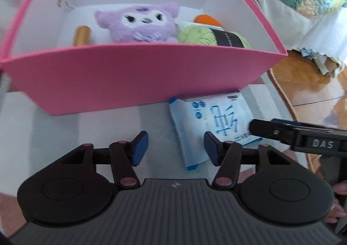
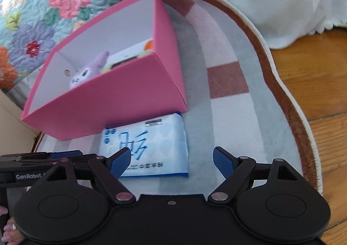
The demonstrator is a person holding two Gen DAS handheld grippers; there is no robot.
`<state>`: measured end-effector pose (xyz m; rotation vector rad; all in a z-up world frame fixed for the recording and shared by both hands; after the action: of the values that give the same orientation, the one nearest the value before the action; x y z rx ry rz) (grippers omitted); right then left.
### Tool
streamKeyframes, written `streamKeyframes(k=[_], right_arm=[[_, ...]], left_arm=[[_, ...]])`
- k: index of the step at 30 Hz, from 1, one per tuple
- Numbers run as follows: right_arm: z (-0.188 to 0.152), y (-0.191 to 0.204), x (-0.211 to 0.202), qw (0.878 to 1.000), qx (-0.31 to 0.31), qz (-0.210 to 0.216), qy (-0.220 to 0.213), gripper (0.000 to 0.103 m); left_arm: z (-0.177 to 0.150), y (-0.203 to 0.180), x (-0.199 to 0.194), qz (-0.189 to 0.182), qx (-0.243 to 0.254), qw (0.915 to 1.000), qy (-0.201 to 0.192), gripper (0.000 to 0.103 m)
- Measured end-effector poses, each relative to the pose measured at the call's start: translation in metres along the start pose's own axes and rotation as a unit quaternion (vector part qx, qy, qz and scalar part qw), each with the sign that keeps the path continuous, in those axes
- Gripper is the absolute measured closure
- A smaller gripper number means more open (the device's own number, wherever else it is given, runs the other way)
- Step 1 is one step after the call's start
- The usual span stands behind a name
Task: Organize objects
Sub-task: 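Close both grippers on the wet-wipes pack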
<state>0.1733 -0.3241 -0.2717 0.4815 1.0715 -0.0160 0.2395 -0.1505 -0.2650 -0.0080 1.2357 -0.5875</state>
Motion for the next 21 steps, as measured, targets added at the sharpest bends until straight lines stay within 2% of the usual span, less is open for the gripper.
streamKeyframes(k=[2, 3, 4, 5, 6, 9, 13, 17, 19, 21], right_arm=[[0.0, 0.0, 0.004, 1.0, 0.007, 0.008, 0.0, 0.018], [0.0, 0.002, 0.004, 1.0, 0.003, 0.007, -0.002, 0.025], [-0.002, 0.006, 0.005, 1.0, -0.005, 0.011, 0.005, 0.041], [-0.003, 0.009, 0.006, 1.0, -0.011, 0.014, 0.013, 0.05], [-0.005, 0.012, 0.007, 0.999, -0.017, 0.014, 0.023, 0.057], [-0.017, 0.021, 0.003, 0.999, -0.041, 0.01, 0.034, 0.066], [-0.041, 0.033, -0.007, 0.997, -0.06, 0.002, 0.048, 0.068], [-0.07, 0.044, -0.014, 0.995, -0.081, -0.001, 0.056, 0.068], [-0.076, 0.045, -0.017, 0.995, -0.089, -0.009, 0.045, 0.063], [-0.077, 0.043, -0.017, 0.995, -0.089, -0.011, 0.037, 0.063]], left_arm=[[0.003, 0.0, 0.004, -0.025, -0.017, 0.9995, -0.007, 0.053], [0.004, 0.0, 0.005, -0.029, -0.021, 0.9993, -0.01, 0.056], [0.005, -0.001, 0.004, -0.038, -0.02, 0.999, -0.008, 0.066], [0.004, -0.003, 0.004, -0.054, -0.024, 0.9983, -0.004, 0.074], [0.002, -0.003, 0.004, -0.067, -0.033, 0.9972, 0.0, 0.074], [-0.008, -0.004, 0.003, -0.073, -0.041, 0.9965, 0.003, 0.075], [-0.032, -0.009, -0.002, -0.074, -0.046, 0.9958, 0.028, 0.075], [-0.056, -0.01, -0.012, -0.055, -0.04, 0.9963, 0.052, 0.075], [-0.06, -0.006, -0.014, -0.037, -0.052, 0.9967, 0.05, 0.074], [-0.058, -0.003, -0.016, -0.021, -0.051, 0.9978, 0.037, 0.075]])
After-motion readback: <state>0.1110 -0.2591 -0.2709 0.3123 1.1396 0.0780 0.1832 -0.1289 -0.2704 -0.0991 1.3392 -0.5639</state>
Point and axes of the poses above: each gripper's, at about its wrist camera, not at the fingertips, and x roughly the way its jaws point, y to its left, z to its top, the point moved 10 cm from there along x, roughly the way its jaws point, and after that the axes turned 12 degrees about y, right-handed, at the moved point
